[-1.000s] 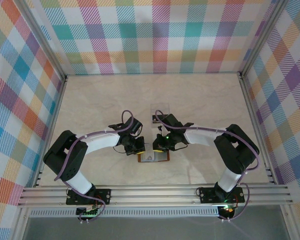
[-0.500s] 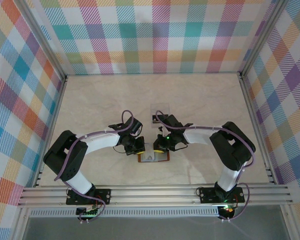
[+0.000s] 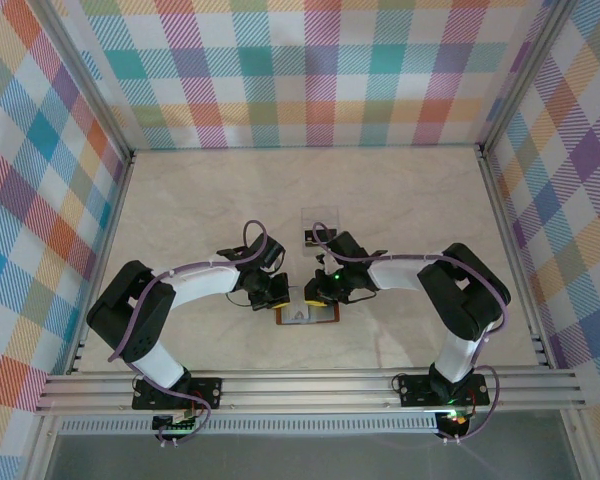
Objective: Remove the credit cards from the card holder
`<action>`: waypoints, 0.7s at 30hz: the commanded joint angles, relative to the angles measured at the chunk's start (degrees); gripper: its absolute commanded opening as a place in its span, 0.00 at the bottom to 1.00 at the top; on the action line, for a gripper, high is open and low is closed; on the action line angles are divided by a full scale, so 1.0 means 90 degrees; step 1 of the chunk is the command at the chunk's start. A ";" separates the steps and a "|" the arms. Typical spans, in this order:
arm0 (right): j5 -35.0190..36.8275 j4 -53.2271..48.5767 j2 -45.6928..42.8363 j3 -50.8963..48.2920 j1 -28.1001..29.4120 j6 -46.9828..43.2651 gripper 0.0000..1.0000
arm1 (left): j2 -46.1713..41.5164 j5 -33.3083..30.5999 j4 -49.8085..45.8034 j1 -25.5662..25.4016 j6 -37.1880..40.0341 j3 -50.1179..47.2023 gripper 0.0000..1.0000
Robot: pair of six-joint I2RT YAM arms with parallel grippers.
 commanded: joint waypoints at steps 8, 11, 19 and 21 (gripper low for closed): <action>-0.0299 0.0258 0.0085 -0.0119 0.0024 0.0073 0.12 | 0.0266 -0.0212 -0.0308 -0.0077 0.0079 -0.0037 0.06; -0.0044 0.0051 -0.0075 -0.0149 0.0020 0.0018 0.08 | 0.0262 -0.0242 -0.0337 -0.0077 0.0086 -0.0023 0.06; 0.0587 -0.0830 -0.0483 -0.0102 -0.0124 -0.0267 0.05 | 0.0241 -0.0389 -0.0516 -0.0077 0.0141 -0.0008 0.06; 0.0663 -0.0961 -0.0530 -0.0084 -0.0175 -0.0316 0.05 | 0.0234 -0.0397 -0.0524 -0.0075 0.0140 -0.0009 0.06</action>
